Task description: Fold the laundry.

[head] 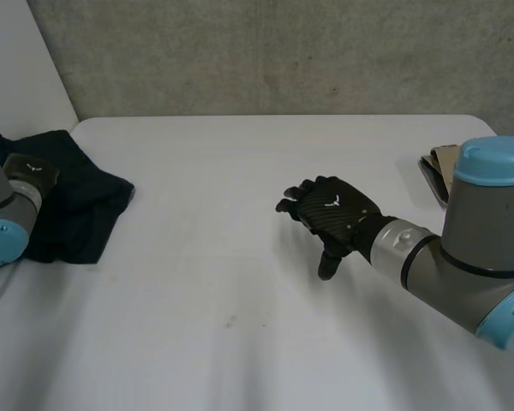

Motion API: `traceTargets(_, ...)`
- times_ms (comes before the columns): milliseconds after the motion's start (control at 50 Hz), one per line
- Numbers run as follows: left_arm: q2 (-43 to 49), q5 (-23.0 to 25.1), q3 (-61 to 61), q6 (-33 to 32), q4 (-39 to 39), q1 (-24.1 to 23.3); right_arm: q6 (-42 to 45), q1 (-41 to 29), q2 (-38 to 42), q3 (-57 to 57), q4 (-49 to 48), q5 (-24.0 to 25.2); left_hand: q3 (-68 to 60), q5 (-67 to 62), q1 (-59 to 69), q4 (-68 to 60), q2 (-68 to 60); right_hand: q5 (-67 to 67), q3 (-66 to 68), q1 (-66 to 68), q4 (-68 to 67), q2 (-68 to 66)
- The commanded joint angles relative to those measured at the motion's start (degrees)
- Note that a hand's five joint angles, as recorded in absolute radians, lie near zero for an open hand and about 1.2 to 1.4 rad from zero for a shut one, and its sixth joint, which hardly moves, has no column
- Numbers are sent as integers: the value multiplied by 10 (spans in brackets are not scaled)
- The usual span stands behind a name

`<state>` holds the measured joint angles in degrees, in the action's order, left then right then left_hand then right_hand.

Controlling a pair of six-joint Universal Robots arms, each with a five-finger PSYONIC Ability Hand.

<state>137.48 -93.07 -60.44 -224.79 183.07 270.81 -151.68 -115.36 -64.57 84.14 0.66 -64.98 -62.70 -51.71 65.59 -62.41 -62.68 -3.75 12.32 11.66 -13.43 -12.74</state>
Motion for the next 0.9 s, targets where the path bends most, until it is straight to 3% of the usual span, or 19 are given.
traceTargets(20,-41,-32,-7,43,28,-66,0,20,-14,20,0,-5,-173,-183,144,-176,-173,38,-23,-17,34,27)
traceTargets(160,-157,-25,-70,200,28,-154,-2,44,-49,38,-5,-7,-173,-183,144,-176,-173,38,-23,-17,34,27)
traceTargets(220,-198,-2,-104,268,20,-222,-3,56,-63,43,-7,-8,-173,-183,144,-176,-173,38,-23,-17,34,27)
traceTargets(400,-226,141,-216,363,4,-432,-19,112,-86,36,-15,-46,-173,-183,144,-176,-173,38,-23,-17,34,27)
traceTargets(460,-225,146,-221,376,-3,-455,-19,114,-86,34,-15,-59,267,258,-296,265,267,38,-23,-17,34,27)
traceTargets(480,-226,144,-223,378,-7,-459,-19,114,-86,34,-15,-60,436,426,-465,433,436,38,-23,-17,34,27)
traceTargets(560,-239,141,-221,384,-6,-450,-19,114,-86,34,-15,-63,496,486,-525,493,496,38,-23,-17,34,27)
traceTargets(620,-265,126,-221,382,-6,-420,-19,112,-86,33,-13,-63,493,483,-522,490,493,38,-23,-17,34,27)
traceTargets(720,-319,83,-226,374,-7,-327,-18,107,-86,32,-9,-61,490,480,-518,487,489,38,-23,-17,34,27)
traceTargets(900,-333,51,-244,371,-32,-234,-12,58,-87,26,-5,-60,459,449,-488,456,459,38,-23,-17,34,27)
